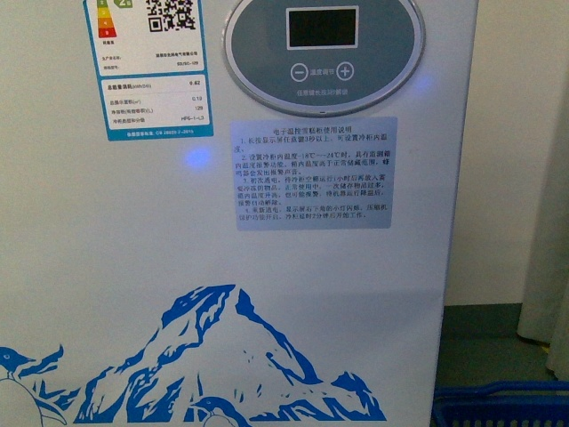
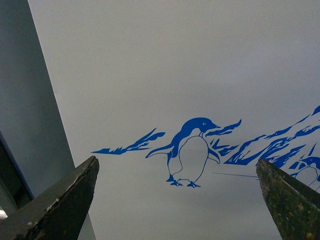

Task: Put drink in fridge

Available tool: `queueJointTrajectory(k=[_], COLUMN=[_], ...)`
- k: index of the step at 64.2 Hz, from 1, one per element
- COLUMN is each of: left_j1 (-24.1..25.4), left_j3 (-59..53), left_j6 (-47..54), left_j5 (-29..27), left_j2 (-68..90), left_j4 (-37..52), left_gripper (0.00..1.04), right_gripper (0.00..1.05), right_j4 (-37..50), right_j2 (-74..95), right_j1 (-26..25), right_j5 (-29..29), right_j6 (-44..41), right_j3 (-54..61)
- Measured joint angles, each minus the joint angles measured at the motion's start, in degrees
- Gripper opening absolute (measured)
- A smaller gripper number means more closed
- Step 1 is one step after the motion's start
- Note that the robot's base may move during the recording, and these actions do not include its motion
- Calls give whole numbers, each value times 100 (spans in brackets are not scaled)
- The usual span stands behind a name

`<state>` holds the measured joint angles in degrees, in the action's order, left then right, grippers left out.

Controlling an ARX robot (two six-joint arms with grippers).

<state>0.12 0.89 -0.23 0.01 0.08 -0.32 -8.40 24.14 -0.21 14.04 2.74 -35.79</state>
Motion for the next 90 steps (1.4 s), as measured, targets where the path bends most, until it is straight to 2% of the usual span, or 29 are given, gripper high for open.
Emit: queueJointTrajectory(k=[15,90], left_j1=[0,0], left_j3=[0,0], left_j6=[0,-2], left_j5=[0,-2], left_j2=[0,-2], left_j4=[0,0], left_gripper=[97,97], right_gripper=[37,36], right_j4=[7,4], right_j2=[2,-9], right_j1=[103,111], right_j5=[157,144], right_j6=[-103,-109], right_j3=[-2,13])
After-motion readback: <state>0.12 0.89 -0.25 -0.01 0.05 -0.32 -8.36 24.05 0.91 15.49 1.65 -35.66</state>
